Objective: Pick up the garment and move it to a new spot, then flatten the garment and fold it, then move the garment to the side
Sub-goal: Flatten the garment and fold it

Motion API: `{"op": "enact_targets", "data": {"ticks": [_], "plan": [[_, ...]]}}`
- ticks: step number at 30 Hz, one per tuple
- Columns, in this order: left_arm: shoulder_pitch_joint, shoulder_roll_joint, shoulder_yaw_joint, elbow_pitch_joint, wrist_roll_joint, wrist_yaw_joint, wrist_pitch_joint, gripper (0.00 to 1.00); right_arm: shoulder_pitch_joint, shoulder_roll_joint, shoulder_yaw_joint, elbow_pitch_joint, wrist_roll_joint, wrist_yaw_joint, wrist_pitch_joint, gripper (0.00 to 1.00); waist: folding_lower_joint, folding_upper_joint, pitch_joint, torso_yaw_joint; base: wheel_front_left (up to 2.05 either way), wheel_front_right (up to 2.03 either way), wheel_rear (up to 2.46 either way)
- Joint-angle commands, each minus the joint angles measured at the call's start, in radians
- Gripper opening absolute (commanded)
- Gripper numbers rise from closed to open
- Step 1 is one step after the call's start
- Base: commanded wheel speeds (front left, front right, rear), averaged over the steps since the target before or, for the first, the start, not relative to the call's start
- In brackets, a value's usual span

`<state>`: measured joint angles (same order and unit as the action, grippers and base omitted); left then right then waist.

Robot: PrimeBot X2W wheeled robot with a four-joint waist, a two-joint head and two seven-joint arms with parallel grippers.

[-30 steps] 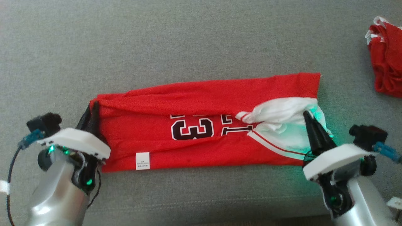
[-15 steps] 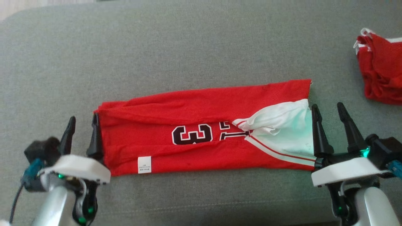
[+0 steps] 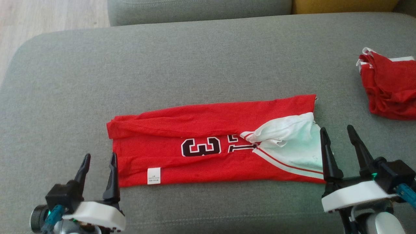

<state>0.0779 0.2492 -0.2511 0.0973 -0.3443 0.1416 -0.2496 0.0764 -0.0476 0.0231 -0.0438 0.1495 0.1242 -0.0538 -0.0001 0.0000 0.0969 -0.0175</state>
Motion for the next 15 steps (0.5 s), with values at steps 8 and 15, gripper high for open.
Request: {"op": "enact_targets", "data": {"ticks": [8, 15], "plan": [[-0.038, 0.014, 0.020, -0.030, 0.001, 0.001, -0.010, 1.00, -0.008, -0.003, 0.019, -0.043, 0.001, 0.007, 0.015, 1.00, 0.0001, 0.0000, -0.010, 0.008, 0.00, 0.00, 0.00], [-0.050, 0.015, 0.016, -0.030, -0.001, 0.007, -0.006, 1.00, -0.011, -0.003, 0.017, -0.040, 0.008, 0.007, 0.026, 1.00, 0.0001, 0.0000, -0.004, 0.010, 0.00, 0.00, 0.00]]}}
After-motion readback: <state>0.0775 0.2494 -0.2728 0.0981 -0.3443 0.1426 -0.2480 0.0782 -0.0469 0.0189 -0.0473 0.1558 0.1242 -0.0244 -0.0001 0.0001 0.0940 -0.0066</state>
